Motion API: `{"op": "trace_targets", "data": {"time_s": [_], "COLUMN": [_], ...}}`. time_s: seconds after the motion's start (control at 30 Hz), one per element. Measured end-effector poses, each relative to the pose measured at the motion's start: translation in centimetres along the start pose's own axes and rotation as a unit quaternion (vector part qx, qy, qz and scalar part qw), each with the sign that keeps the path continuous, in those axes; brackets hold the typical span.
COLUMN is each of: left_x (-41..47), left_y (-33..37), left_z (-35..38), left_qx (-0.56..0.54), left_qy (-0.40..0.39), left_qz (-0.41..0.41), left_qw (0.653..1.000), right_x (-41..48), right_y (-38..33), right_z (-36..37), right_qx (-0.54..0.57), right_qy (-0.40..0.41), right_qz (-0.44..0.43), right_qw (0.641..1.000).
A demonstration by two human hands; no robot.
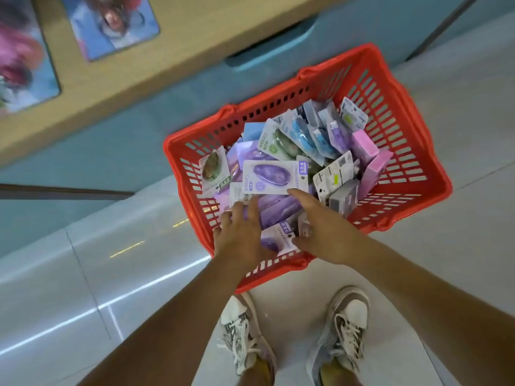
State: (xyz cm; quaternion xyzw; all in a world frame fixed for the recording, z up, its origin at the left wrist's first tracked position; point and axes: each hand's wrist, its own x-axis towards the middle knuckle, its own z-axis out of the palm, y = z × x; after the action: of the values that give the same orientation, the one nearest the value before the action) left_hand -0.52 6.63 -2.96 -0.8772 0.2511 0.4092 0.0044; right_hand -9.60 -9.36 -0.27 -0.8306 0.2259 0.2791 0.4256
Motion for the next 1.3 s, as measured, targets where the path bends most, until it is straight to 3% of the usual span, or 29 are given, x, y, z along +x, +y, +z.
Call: {"op": "trace_targets", "data": {"time_s": [0.1,0.2,0.33,0.47,0.57,0.7,0.8,0.9,0.97,1.03,1.13,1.17,1.23,1.3], "left_x": [0.4,0.9,1.1,1.4,1.2,-0.4,-1.6,-1.5,-1.1,-0.7,0.1,0.4,0.7,0.8], "left_y": [0.7,0.3,0.3,0.7,0.6,-1.1,-2.2,-2.6,-2.4,-1.8,-1.7,-1.8,-2.1,-2.3], "left_z": [0.8,0.4,-0.3,-0.5,-1.7,-4.5,-6.2,-6.6,-6.9,-7.4,-7.9,-8.0,-8.1,-8.2], "left_qx": [0.080,0.058,0.004,0.013,-0.028,-0.062,-0.170,-0.387,-0.509,-0.562,-0.540,-0.507,-0.440,-0.441], "left_qy": [0.049,0.066,0.047,0.038,0.005,0.068,0.101,0.086,0.062,0.048,0.023,0.012,-0.003,0.034], "left_qz": [0.016,0.059,0.105,0.143,0.147,0.146,0.101,0.017,-0.004,-0.011,-0.005,0.005,0.027,0.026], "left_qw": [0.995,0.994,0.993,0.989,0.989,0.985,0.975,0.918,0.858,0.826,0.841,0.862,0.898,0.896], "right_x": [2.1,2.8,3.3,2.7,2.4,2.7,2.3,1.8,1.6,1.2,0.8,1.1,2.1,3.2], "right_y": [1.6,2.3,1.8,2.2,2.8,3.2,3.4,3.4,3.3,2.9,2.1,1.9,2.0,2.5], "right_z": [0.7,0.0,-0.4,-0.4,-1.5,-2.6,-2.6,-2.2,-2.2,-2.8,-4.6,-5.2,-6.5,-7.4], "right_qx": [-0.161,-0.267,-0.303,-0.336,-0.387,-0.409,-0.395,-0.396,-0.351,-0.250,0.043,0.179,0.386,0.504], "right_qy": [-0.032,-0.035,0.045,0.042,0.017,0.030,0.053,0.025,0.011,0.044,0.096,0.133,0.202,0.214], "right_qz": [-0.045,-0.047,-0.067,-0.114,-0.091,-0.070,-0.046,-0.068,-0.093,-0.108,-0.012,0.027,0.102,0.156], "right_qw": [0.985,0.962,0.950,0.934,0.917,0.909,0.916,0.915,0.932,0.961,0.994,0.975,0.894,0.822]}}
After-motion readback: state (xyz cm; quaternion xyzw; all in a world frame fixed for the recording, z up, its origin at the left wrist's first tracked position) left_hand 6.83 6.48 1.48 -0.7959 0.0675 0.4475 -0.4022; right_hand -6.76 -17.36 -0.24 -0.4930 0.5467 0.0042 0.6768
